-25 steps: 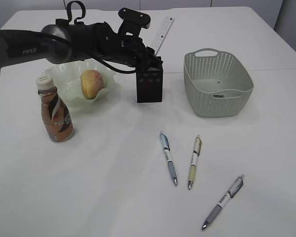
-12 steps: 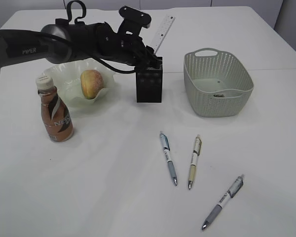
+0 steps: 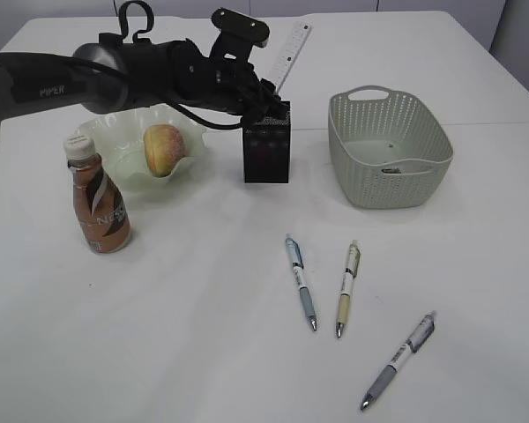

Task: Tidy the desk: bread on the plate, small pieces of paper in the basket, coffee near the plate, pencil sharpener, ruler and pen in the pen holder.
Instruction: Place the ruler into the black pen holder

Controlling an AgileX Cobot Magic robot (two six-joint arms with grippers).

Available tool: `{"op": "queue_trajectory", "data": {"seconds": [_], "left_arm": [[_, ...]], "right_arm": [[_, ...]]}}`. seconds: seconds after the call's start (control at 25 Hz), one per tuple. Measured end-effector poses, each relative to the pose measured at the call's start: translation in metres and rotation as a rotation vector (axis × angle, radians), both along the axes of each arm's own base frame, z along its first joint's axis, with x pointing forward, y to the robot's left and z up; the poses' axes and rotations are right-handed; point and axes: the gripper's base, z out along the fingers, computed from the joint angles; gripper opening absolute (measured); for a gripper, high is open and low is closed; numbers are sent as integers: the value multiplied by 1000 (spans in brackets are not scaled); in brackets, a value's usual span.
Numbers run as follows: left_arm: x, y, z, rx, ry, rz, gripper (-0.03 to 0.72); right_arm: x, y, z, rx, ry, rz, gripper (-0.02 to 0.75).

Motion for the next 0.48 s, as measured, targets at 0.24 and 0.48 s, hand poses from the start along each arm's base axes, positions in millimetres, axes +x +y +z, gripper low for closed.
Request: {"op": "queue_trajectory", "data": {"seconds": [0.24,0.48], "left_arm": [[0,0,0,-7,2,3,275],[0,0,0,-7,2,3,276]], "right_arm": [[0,0,0,0,0,0,467],[0,0,0,0,-1,0,467]]}}
